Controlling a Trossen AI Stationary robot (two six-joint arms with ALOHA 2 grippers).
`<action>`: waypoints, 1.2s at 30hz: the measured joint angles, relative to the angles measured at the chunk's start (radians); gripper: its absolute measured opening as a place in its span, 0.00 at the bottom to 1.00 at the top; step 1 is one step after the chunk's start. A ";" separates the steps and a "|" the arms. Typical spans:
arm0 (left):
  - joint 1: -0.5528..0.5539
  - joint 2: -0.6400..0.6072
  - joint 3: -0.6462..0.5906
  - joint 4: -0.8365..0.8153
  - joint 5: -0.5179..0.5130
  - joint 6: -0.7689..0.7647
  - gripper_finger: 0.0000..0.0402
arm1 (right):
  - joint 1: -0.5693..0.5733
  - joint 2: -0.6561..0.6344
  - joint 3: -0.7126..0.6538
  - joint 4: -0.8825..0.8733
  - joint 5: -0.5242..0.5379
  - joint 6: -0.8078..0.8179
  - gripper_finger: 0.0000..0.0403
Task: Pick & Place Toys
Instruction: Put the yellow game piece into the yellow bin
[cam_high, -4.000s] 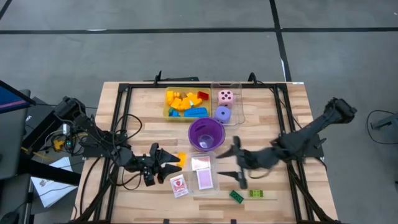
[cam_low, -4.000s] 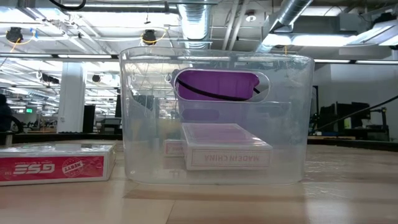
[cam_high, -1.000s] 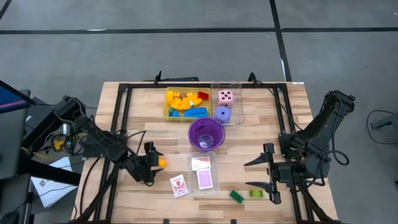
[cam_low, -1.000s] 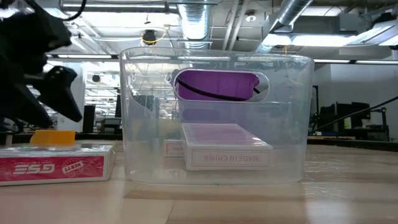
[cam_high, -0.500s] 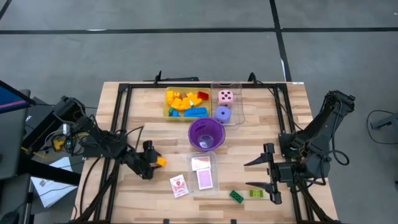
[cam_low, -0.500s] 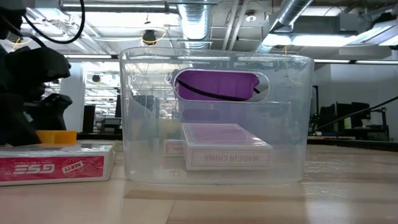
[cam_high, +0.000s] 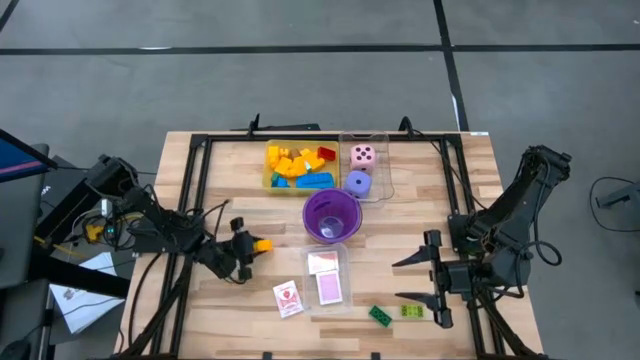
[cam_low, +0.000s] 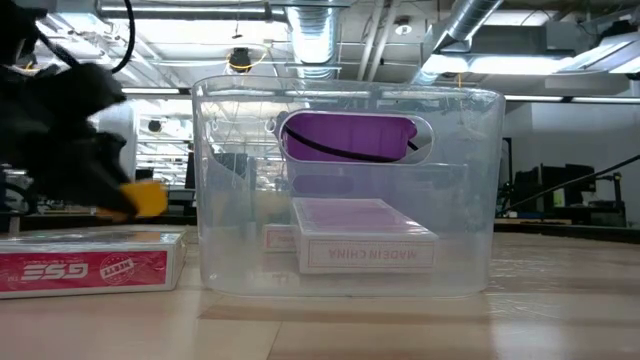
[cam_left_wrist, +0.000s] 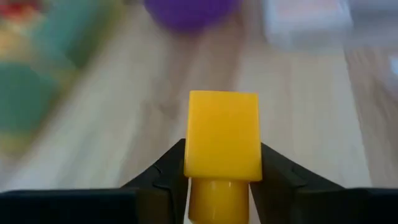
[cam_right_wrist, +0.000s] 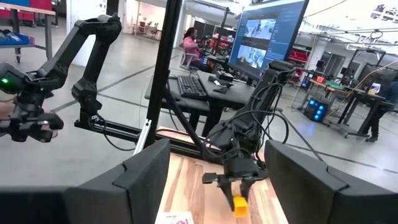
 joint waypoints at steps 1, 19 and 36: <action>0.000 0.000 0.000 0.035 -0.047 0.018 0.31 | 0.000 0.000 0.000 0.002 0.000 -0.005 0.63; 0.129 -0.005 0.002 0.782 -0.422 0.602 0.32 | 0.000 -0.002 0.000 0.025 0.000 -0.051 0.63; 0.753 0.001 0.003 0.765 0.098 0.373 0.32 | 0.000 -0.002 0.000 0.045 0.000 -0.068 0.63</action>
